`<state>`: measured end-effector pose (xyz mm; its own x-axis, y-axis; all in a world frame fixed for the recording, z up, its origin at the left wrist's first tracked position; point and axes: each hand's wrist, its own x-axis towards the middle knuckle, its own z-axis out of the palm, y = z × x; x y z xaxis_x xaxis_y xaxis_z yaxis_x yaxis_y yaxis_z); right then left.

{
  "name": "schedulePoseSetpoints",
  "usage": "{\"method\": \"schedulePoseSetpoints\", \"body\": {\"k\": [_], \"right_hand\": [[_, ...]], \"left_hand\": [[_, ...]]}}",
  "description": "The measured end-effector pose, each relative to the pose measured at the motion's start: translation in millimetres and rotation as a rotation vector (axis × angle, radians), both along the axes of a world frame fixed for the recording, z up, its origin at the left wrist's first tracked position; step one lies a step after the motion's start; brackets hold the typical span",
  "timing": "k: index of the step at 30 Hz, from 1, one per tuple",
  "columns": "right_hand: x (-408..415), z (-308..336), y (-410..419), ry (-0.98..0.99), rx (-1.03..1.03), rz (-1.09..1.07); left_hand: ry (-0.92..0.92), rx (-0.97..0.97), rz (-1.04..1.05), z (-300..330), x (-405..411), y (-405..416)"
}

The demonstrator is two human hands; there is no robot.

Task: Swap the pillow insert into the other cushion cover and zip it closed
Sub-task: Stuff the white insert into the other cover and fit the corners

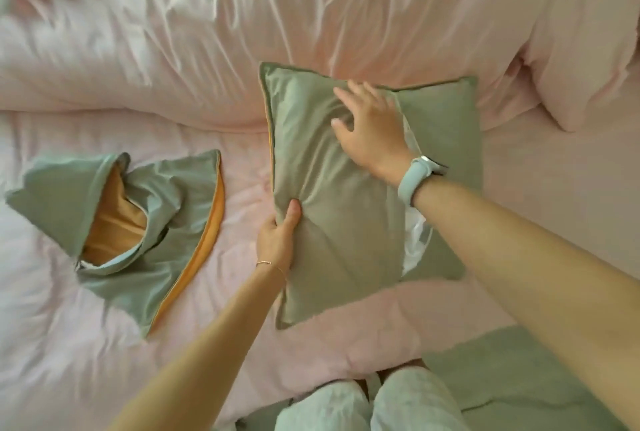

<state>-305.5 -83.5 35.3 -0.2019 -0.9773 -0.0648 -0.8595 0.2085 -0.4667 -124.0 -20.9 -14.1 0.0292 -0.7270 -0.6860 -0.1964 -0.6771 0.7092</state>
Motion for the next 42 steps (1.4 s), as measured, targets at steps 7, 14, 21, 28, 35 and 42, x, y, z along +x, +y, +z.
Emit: {"method": "schedulePoseSetpoints", "body": {"k": [7, 14, 21, 28, 35, 42], "right_hand": [[47, -58, 140, 0.122, -0.012, -0.076], [23, -37, 138, -0.152, 0.074, -0.549], [51, 16, 108, -0.369, -0.26, -0.442], [122, 71, 92, -0.326, -0.364, 0.185], [108, 44, 72, 0.035, 0.086, 0.563], [132, -46, 113, -0.004, 0.077, 0.684]], "left_hand": [[-0.024, 0.27, -0.32, 1, 24, 4], [0.12, 0.157, -0.245, 13, 10, 29], [0.07, -0.13, -0.255, 44, 31, 29], [0.009, -0.015, -0.081, 51, 77, 86], [-0.47, -0.14, -0.511, 43, 92, 122], [-0.876, -0.45, -0.519, -4, 88, 137]]}}
